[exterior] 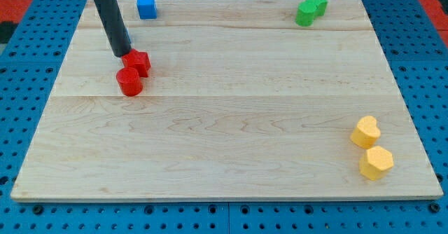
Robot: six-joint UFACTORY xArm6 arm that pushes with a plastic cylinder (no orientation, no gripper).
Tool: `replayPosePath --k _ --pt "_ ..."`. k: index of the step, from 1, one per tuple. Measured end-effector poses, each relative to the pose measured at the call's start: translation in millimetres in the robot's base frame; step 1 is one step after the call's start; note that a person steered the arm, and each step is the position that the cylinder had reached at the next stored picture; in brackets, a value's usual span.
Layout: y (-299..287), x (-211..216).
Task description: Push the red star along with the red circle towards the bottom left
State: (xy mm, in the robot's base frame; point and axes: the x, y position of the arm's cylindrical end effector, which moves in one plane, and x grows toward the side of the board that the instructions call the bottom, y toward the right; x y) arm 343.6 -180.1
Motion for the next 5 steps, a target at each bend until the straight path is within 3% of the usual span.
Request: replayPosePath --k 2,5 --pt "55 14" --pt "12 56"
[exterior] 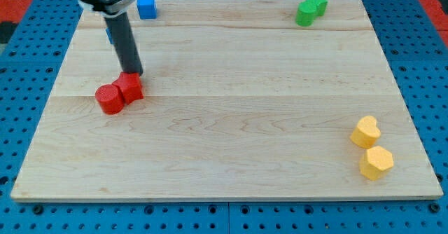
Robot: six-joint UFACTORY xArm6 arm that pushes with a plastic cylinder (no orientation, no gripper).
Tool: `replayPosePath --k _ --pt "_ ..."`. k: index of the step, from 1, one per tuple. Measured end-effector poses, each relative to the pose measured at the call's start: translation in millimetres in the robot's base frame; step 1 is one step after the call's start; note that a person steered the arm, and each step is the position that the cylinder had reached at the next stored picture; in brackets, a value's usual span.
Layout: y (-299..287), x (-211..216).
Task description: Push the red star along with the red circle towards the bottom left
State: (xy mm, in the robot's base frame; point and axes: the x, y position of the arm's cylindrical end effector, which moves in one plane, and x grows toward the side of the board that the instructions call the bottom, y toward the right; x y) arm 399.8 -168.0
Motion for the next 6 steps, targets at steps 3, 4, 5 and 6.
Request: replayPosePath --k 3,4,5,6 --pt "-29 45" --pt "-33 59" --pt "-34 80" --pt "-42 95"
